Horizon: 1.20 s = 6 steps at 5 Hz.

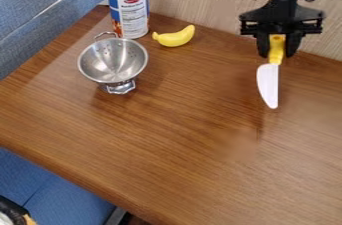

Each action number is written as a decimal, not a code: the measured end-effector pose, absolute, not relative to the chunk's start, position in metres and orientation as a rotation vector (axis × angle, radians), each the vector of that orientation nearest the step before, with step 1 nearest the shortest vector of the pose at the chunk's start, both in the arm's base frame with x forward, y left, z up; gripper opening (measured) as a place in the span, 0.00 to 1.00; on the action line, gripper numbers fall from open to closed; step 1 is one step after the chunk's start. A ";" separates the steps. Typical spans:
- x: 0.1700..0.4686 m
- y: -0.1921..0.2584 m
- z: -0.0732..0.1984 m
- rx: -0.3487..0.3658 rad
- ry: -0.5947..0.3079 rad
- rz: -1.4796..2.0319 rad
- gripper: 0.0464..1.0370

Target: Put the knife to the top middle of the table

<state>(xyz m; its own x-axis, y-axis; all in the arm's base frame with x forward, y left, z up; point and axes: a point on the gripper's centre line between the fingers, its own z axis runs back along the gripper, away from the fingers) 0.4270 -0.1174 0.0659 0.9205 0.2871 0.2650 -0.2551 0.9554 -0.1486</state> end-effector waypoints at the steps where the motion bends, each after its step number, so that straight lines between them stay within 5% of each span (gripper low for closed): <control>1: 0.437 -0.120 0.046 -0.094 -0.266 0.276 0.43; 3: 0.448 -0.122 0.037 -0.081 -0.255 0.263 0.51; 4: 0.443 -0.121 0.035 -0.070 -0.228 0.273 0.81; 5: 0.443 -0.121 0.035 -0.078 -0.221 0.272 0.97; 6: 0.442 -0.120 0.036 -0.088 -0.210 0.277 0.97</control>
<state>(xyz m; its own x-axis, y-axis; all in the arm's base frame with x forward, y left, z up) 0.4420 -0.1199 0.0357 0.9402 0.2805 0.1933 -0.2622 0.9581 -0.1154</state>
